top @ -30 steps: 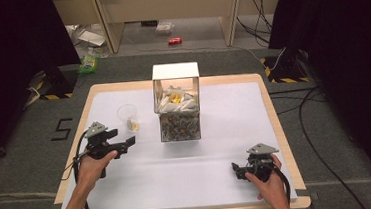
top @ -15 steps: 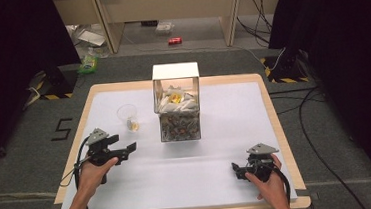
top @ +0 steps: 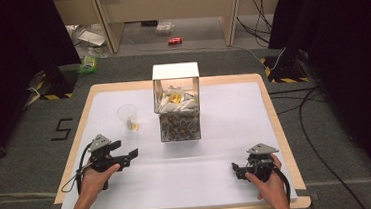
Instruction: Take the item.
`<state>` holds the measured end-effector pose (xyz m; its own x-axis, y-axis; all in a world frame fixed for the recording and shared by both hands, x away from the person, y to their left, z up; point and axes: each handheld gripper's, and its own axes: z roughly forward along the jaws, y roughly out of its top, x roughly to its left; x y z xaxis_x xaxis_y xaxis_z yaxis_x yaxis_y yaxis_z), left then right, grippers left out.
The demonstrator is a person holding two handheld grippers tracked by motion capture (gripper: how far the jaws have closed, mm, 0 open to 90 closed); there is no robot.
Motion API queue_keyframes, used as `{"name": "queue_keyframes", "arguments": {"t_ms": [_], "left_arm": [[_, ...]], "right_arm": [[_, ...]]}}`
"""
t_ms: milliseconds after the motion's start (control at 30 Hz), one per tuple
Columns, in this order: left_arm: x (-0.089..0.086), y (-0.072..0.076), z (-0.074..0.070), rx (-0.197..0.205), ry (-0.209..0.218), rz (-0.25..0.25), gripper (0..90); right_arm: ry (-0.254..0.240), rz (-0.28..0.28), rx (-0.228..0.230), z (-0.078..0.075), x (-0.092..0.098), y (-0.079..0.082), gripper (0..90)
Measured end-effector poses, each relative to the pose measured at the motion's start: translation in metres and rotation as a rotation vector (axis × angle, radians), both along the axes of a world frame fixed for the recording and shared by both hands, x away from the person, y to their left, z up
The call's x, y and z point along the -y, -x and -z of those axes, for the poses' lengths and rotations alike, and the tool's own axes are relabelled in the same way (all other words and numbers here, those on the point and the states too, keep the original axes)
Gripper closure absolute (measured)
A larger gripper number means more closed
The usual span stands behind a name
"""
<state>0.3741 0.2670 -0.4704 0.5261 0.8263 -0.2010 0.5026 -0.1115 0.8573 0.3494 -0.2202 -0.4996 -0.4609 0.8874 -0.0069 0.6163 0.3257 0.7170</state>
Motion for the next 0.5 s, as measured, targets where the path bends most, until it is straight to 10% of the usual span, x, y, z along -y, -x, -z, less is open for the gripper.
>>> {"name": "queue_keyframes", "arguments": {"t_ms": [500], "left_arm": [[-0.001,0.011,0.017,-0.017,-0.027,0.009,15.2]], "right_arm": [[0.000,0.000,0.000,0.000,0.000,0.000,8.2]]}}
